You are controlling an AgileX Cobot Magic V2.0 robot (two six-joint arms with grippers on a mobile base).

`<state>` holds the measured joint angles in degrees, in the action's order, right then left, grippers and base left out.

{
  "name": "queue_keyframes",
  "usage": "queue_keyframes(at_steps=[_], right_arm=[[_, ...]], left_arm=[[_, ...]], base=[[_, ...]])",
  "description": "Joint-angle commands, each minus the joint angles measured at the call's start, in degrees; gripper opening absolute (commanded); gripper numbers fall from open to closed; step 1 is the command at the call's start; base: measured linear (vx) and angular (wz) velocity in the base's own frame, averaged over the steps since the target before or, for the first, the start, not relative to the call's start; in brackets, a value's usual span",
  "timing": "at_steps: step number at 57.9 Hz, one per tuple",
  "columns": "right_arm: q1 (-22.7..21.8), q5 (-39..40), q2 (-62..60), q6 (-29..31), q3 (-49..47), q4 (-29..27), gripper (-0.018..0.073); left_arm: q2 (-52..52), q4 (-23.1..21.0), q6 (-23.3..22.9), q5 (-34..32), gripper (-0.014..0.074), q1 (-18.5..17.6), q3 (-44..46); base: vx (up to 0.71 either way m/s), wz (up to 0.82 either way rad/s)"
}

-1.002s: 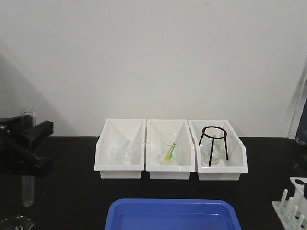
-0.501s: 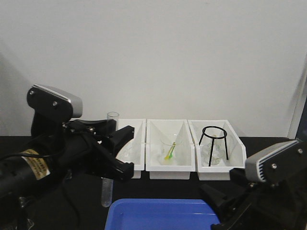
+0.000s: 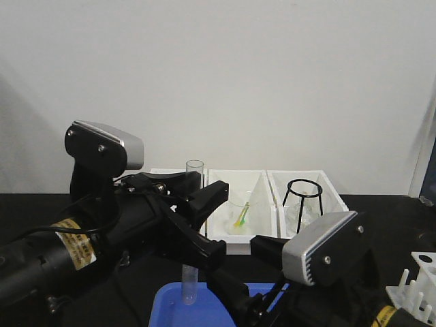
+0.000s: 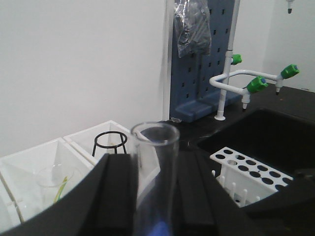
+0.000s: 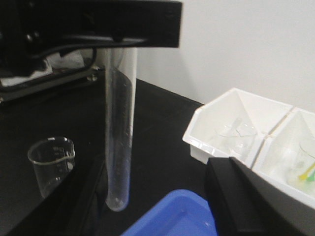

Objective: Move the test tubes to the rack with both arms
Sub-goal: 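Bring the tube toward the right gripper and close the right gripper on it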

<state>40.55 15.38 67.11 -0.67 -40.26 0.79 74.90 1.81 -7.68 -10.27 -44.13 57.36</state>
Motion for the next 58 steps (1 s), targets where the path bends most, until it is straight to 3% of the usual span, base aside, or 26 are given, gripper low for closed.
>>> queue_keyframes(at_steps=[1,23,44,58], right_arm=[[0.1,8.8,0.1,-3.3,-2.0,0.6,0.0487],[0.1,20.5,5.2,-10.3,-2.0,4.9,0.05],[0.1,30.5,11.1,-10.3,-2.0,4.9,0.0499],[0.1,31.0,11.8,-10.3,-2.0,4.7,0.0414]], left_arm=[[-1.8,1.4,-0.5,-6.6,-0.002,-1.0,2.2],[-0.1,2.1,-2.3,-6.7,-0.002,-1.1,2.2],[0.2,2.1,-2.4,-5.0,-0.002,-1.1,2.1],[0.2,2.1,-1.9,-3.6,-0.002,-1.1,2.1]], base=[[0.0,0.0],[0.0,0.0],[0.0,0.0],[0.0,0.0]])
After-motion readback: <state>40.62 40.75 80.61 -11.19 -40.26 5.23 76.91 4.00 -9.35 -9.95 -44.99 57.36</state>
